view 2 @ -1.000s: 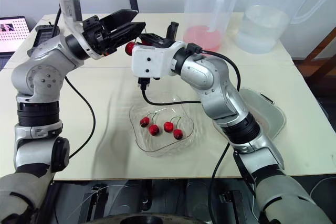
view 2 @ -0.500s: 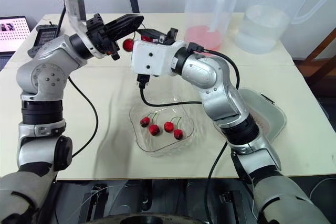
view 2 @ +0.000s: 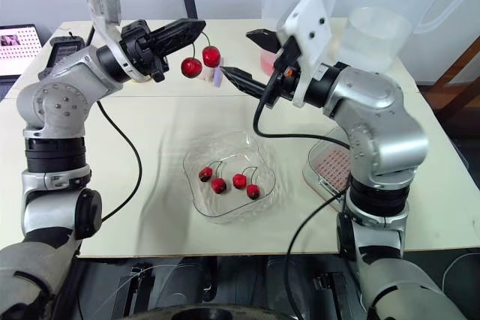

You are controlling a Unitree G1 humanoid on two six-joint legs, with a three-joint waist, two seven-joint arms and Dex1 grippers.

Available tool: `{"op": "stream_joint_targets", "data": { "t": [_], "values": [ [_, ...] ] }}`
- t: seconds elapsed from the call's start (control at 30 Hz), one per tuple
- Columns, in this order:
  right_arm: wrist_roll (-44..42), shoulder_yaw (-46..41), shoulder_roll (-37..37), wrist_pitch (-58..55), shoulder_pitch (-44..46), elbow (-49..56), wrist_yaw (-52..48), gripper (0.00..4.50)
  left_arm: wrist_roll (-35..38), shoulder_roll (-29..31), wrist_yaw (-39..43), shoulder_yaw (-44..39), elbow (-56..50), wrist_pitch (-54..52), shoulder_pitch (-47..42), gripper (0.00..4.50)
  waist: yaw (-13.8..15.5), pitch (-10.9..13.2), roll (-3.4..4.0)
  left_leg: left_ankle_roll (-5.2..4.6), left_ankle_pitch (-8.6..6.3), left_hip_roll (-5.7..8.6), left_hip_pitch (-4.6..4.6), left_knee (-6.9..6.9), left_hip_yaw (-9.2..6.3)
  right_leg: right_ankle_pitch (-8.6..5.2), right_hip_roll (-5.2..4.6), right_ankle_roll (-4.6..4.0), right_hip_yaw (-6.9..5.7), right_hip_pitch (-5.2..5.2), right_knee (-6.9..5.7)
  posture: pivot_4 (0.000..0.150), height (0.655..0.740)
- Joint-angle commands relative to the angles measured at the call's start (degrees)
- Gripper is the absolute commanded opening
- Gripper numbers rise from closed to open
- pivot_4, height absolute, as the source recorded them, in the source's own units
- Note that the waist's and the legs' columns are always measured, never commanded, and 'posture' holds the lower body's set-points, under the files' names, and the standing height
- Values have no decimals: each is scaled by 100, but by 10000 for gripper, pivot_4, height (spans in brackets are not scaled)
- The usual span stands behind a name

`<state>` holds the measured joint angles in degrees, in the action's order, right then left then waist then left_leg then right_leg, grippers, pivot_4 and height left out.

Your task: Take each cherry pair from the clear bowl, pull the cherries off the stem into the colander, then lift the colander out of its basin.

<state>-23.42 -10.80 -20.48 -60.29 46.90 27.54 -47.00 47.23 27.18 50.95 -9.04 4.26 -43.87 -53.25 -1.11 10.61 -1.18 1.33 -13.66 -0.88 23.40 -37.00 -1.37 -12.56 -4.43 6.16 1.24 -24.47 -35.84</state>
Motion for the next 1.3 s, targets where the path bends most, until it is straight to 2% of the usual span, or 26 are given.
{"op": "stream_joint_targets", "data": {
  "t": [0.03, 0.2, 0.4, 0.63, 0.73, 0.8, 1.1, 1.23, 1.3],
  "values": [
    [-1161, -597, -226, -1357, 296, -96, -93, 39947, 319, 159, 78, -147, -321, -324, -55, 0, 7, 0, 0, 0, 0, 1, 0, 1, -3, 0, 0, -1, -3, 0, -1, 1500, 7400],
    [-1594, -674, -310, -1598, 350, -345, 235, 39947, 449, 147, 180, -21, -466, -596, 30, 0, 13, 0, 0, 0, 0, 3, 1, -2, -2, -12, -1, -21, -2, 1, 1, 1500, 7400],
    [-1962, -480, 293, -1586, 243, -314, 878, 39947, 648, -23, 97, -23, -776, -758, 51, 0, -8, 1, 1, 0, 0, 3, 2, 1, -3, -2, 0, 0, -2, 0, 0, 1500, 7400],
    [-2380, -546, 575, -1477, 270, -342, 1424, 39947, 537, -16, -4, -26, -861, -616, 7, 0, 6, 1, 1, 0, 0, 3, 3, -1, -3, -2, 0, 0, -2, -1, 0, 1500, 7400],
    [-2548, -506, 486, -1480, 294, -314, 1508, 30850, 548, -24, -34, -38, -832, -588, -27, 0, 5, 1, 1, 0, 0, 3, 3, 0, -3, -2, 0, 0, -2, -1, 1, 1500, 7400],
    [-2637, -496, 433, -1481, 303, -338, 1570, 21932, 545, -40, -45, -26, -818, -550, -39, 0, 3, 1, 1, 0, 0, 3, 3, 0, -3, -3, 0, 0, -2, -1, 2, 1500, 7400],
    [-3031, -477, 262, -1491, 332, -502, 1857, 21932, 533, -108, -62, -14, -900, -428, 18, 0, 0, 1, 1, 0, 0, 3, 3, 1, -3, -5, 0, -4, -2, -1, 3, 1500, 7400],
    [-3125, -482, 216, -1409, 358, -629, 1979, 10519, 558, -141, -95, -23, -933, -442, 22, 0, 1, 1, 1, 0, 0, 3, 3, 1, -3, -5, 0, -4, -2, -1, 4, 1500, 7400],
    [-3204, -483, 194, -1399, 380, -657, 2023, 8856, 587, -159, -120, -27, -968, -461, 36, 0, 2, 1, 1, 0, 0, 3, 3, 1, -3, -6, 0, -5, -2, -1, 4, 1500, 7400]
  ]
}}
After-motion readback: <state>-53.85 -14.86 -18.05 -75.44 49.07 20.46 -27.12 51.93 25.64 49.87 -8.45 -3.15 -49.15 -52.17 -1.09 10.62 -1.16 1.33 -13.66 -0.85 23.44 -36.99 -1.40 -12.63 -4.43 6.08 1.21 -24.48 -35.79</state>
